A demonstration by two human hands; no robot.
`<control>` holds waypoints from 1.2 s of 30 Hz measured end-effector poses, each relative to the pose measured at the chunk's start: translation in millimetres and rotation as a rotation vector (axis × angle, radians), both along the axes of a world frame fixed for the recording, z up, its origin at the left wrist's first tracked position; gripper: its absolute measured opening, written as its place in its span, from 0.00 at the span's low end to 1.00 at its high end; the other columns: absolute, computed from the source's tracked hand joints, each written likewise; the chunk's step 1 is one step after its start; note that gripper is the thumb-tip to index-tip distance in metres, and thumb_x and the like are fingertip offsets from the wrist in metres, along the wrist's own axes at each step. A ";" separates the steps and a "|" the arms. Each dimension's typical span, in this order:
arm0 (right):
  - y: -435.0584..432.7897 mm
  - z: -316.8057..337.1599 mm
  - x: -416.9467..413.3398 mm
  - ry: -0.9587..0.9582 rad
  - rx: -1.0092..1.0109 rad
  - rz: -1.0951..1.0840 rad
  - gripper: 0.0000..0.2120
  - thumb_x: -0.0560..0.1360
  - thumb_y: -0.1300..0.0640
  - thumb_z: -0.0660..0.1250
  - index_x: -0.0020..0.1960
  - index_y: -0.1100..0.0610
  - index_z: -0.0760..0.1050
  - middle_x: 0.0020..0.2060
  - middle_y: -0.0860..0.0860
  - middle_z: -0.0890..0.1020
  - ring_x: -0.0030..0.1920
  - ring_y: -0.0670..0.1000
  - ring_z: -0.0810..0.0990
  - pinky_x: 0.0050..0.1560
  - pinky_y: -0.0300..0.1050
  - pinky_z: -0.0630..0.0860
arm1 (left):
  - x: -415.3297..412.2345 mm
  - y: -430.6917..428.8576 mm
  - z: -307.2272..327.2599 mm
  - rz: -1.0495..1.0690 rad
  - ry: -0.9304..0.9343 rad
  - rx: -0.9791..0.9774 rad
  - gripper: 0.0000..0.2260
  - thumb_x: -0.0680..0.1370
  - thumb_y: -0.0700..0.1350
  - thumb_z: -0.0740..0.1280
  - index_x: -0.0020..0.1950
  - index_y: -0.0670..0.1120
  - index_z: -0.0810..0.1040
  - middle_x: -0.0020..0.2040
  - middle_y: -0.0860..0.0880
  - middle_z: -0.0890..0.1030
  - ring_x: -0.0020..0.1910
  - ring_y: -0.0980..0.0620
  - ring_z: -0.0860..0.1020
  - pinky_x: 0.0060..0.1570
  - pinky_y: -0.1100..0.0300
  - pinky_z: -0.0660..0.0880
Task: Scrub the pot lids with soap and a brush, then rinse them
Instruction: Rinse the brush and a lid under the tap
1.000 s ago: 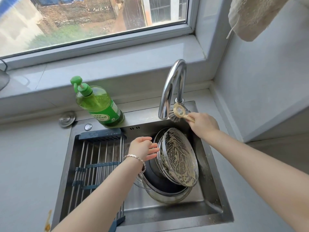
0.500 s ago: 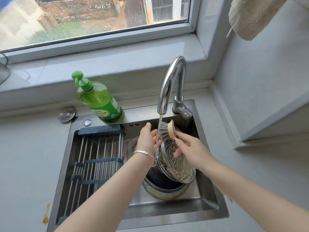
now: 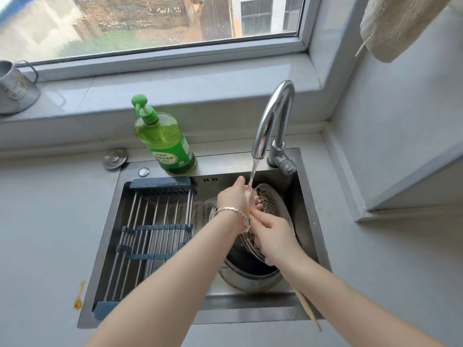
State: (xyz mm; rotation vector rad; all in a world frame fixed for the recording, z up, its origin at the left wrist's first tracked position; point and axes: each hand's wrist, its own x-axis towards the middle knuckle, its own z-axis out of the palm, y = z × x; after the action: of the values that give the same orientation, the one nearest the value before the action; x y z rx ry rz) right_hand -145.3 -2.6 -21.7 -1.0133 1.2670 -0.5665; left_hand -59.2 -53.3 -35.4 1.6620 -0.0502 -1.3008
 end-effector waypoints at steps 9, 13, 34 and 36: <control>-11.7 12.0 -9.2 0.048 0.092 -0.014 0.16 0.81 0.55 0.57 0.66 0.43 0.70 0.25 0.49 0.66 0.23 0.44 0.59 0.20 0.35 0.57 | 1.8 15.5 1.5 -0.391 -0.568 -0.093 0.19 0.79 0.50 0.56 0.28 0.46 0.64 0.25 0.51 0.66 0.27 0.53 0.65 0.28 0.59 0.60; -6.1 11.4 -6.0 0.070 0.105 0.025 0.17 0.81 0.55 0.55 0.68 0.42 0.68 0.26 0.49 0.63 0.23 0.45 0.58 0.21 0.36 0.57 | 9.5 11.3 -3.6 -0.413 -0.656 -0.078 0.21 0.81 0.44 0.52 0.27 0.44 0.63 0.29 0.47 0.69 0.32 0.47 0.67 0.33 0.57 0.61; 7.6 14.9 4.4 0.179 -0.028 0.070 0.19 0.82 0.58 0.53 0.72 0.48 0.64 0.29 0.46 0.67 0.24 0.42 0.64 0.20 0.31 0.60 | 21.1 3.1 -10.4 -0.298 0.054 -0.113 0.18 0.81 0.48 0.56 0.38 0.44 0.80 0.42 0.46 0.82 0.47 0.48 0.77 0.56 0.51 0.73; -1.5 15.3 2.6 0.153 0.022 0.038 0.18 0.82 0.57 0.54 0.70 0.44 0.66 0.27 0.46 0.65 0.25 0.43 0.61 0.20 0.33 0.59 | 13.5 6.8 -19.2 -0.269 -0.092 -0.192 0.16 0.81 0.47 0.55 0.40 0.48 0.79 0.44 0.47 0.81 0.48 0.47 0.77 0.58 0.48 0.72</control>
State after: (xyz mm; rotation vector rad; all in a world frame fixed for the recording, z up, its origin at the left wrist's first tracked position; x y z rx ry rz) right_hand -142.8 -4.1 -6.4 -1.0759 1.3827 -0.4519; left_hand -45.8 -46.5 -54.5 1.5858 -0.4540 -1.3697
